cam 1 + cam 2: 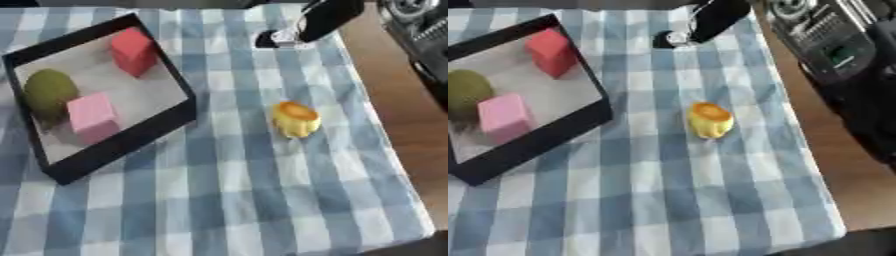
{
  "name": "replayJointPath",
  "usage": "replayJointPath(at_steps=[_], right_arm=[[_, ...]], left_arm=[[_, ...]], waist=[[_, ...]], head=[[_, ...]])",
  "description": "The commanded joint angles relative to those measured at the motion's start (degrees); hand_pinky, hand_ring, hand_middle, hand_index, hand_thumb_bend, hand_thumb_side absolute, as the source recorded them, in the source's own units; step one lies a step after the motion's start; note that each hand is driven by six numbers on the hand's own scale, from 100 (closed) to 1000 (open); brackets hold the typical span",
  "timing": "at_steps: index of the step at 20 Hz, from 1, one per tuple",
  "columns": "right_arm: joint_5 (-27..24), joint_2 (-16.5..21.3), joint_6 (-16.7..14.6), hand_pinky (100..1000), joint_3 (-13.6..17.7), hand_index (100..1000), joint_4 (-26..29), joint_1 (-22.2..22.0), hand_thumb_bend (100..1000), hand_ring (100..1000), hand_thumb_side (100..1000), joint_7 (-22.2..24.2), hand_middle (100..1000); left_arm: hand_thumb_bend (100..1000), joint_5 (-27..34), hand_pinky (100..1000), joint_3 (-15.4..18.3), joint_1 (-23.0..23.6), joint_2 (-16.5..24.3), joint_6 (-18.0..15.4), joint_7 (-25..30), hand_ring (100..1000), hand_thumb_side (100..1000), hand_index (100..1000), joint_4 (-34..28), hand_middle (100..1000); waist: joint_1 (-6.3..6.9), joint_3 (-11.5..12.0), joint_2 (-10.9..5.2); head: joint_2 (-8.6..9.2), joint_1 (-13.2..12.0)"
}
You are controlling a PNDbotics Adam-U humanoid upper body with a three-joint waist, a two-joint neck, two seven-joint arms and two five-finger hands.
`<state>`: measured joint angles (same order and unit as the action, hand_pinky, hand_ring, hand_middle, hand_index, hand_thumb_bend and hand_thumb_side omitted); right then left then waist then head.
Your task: Pick up objects on the table and place them in the box.
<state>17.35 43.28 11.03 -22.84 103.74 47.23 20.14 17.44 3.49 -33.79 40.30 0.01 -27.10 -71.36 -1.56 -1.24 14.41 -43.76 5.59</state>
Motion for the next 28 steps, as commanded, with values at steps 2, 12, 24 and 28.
replayJointPath(at_steps=[2,12,24,28], right_arm=[[-4.10,7.98,-0.41,855,2.70,875,7.23,-3.96,651,772,239,-1.57,770],[-11.59,12.88,-1.20,858,8.97,886,10.85,-18.00,662,781,207,-6.82,788],[-10.69,9.94,-4.19,843,9.77,854,10.85,-27.03,653,751,199,-9.18,758],[-10.19,8.76,-2.89,834,8.26,836,10.85,-28.45,644,739,187,-7.97,744]], left_arm=[[304,-0.45,805,0.71,-0.66,2.51,0.08,-0.04,803,899,908,-0.92,740],[303,-1.20,805,0.77,-0.05,2.41,0.18,0.04,803,892,908,-3.24,741],[299,-1.19,806,0.54,0.10,1.47,0.80,0.14,820,899,908,-3.75,741],[297,-1.12,806,0.46,0.05,1.32,0.78,0.21,823,900,908,-3.69,741]], waist=[[0.55,-0.10,-2.25],[1.60,0.50,-2.05],[1.94,1.42,-1.67],[1.95,1.49,-1.46]], head=[[-0.36,-0.33],[-0.36,-0.71],[-0.36,0.15],[-0.36,0.53]])
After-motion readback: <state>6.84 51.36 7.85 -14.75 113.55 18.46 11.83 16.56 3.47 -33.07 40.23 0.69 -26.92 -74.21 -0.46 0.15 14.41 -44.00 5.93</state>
